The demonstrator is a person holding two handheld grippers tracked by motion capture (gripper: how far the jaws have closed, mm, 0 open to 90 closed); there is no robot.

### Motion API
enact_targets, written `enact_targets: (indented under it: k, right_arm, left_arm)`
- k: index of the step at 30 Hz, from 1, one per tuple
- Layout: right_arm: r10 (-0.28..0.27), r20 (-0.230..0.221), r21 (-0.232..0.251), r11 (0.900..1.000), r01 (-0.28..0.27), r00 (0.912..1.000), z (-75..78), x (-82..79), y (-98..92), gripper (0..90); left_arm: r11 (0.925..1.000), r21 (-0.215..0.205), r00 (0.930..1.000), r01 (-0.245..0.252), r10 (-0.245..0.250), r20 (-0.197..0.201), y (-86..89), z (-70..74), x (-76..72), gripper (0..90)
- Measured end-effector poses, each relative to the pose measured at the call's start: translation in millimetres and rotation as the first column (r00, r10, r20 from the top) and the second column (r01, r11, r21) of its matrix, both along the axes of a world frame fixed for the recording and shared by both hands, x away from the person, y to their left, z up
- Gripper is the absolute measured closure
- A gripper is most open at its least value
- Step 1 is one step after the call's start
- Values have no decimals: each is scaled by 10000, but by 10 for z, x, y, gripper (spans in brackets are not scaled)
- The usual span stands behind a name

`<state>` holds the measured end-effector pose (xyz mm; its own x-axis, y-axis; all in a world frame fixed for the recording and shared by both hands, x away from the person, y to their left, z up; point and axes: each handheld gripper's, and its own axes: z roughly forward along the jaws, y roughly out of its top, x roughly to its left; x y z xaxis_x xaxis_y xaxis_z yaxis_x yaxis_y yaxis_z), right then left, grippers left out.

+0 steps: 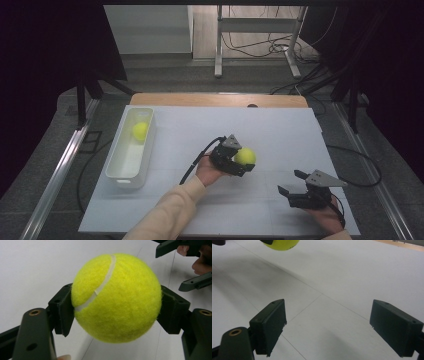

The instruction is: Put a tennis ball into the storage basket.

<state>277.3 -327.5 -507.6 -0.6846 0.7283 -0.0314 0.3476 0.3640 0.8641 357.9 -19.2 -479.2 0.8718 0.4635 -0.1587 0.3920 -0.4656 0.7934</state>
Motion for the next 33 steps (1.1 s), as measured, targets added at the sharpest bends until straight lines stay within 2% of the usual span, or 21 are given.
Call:
enact_targets:
  k: [7, 11, 14, 33]
  right_arm:
    - [-9, 13, -8, 10000, 9, 10000, 0, 2, -4, 143]
    - [-15, 10, -18, 10000, 15, 10000, 0, 1, -2, 143]
    - [-17, 19, -22, 10000, 17, 10000, 0, 2, -4, 144]
    - [-82, 20, -100, 9999, 82, 10000, -1, 4, -2, 145]
  left_arm:
    - [9999, -135, 9999, -101, 102, 86, 65, 20, -18, 264]
    - [9999, -79, 9999, -110, 111, 132, 117, 28, -19, 263]
    - [9996, -213, 9997, -207, 209, 120, 141, 38, -23, 263]
    - [9990, -196, 9990, -407, 411, 197, 290, 59, -56, 263]
